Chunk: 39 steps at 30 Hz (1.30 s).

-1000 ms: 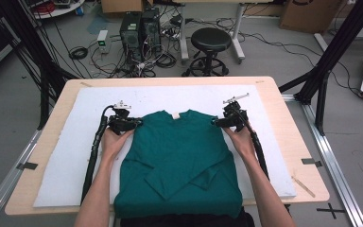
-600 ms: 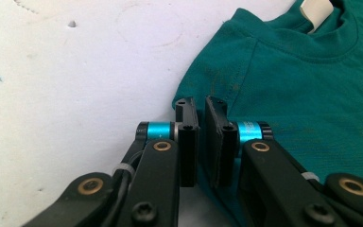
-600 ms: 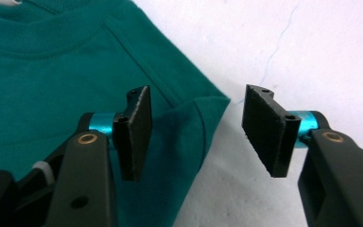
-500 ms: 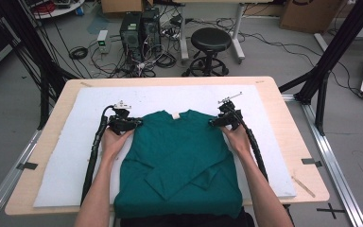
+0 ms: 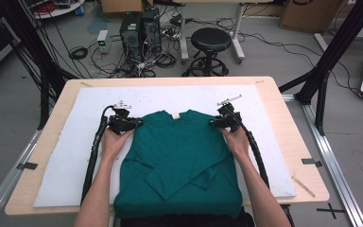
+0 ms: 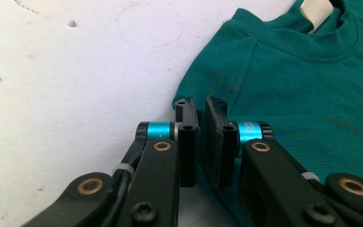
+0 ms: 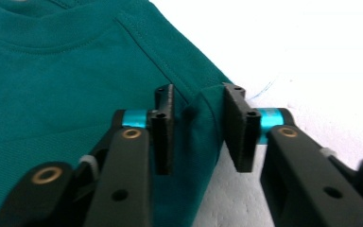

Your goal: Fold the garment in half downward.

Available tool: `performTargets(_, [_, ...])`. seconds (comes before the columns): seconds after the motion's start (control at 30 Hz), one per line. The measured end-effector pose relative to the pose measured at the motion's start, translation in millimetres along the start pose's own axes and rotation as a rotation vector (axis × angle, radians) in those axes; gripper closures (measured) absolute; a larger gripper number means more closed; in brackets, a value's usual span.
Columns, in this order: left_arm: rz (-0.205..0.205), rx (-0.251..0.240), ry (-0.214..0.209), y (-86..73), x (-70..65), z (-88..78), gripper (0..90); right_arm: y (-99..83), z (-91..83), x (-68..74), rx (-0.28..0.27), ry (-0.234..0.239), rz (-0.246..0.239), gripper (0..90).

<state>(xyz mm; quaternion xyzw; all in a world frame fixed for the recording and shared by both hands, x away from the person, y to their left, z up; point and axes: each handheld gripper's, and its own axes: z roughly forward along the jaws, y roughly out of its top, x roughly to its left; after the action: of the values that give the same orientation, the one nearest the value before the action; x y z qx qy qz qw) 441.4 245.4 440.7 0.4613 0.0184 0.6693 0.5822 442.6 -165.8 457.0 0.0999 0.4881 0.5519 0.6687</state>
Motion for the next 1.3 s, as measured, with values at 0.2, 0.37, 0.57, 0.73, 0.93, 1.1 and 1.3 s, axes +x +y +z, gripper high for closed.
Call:
performTargets(0.2, [-0.001,0.002,-0.002,0.0,0.4,-0.1,83.6,-0.1,-0.2,4.2,-0.003,0.013,-0.021,80.9])
performTargets(0.37, [-0.009,0.000,-0.007,0.0,1.3,-0.1,83.8,-0.8,0.3,2.4,-0.011,0.027,-0.013,83.3])
performTargets(0.57, [-0.028,-0.001,-0.011,0.3,2.4,0.3,84.3,-1.7,1.2,-3.5,-0.022,0.068,0.019,83.8])
performTargets(0.73, [-0.025,0.006,0.004,1.8,-0.3,0.2,84.8,-1.3,1.0,-9.4,-0.032,0.105,0.046,85.1])
performTargets(0.93, [-0.047,0.000,-0.005,6.2,-1.9,-4.7,85.1,1.9,-4.9,-8.9,-0.039,0.083,0.047,86.0])
performTargets(1.1, [-0.028,-0.023,0.007,14.0,-5.4,-15.0,85.4,5.4,-17.2,-13.8,-0.062,0.081,0.055,86.1])
performTargets(1.3, [-0.015,-0.035,0.015,28.1,-7.7,-23.9,85.5,14.7,-29.5,-17.0,-0.094,0.102,0.085,86.0])
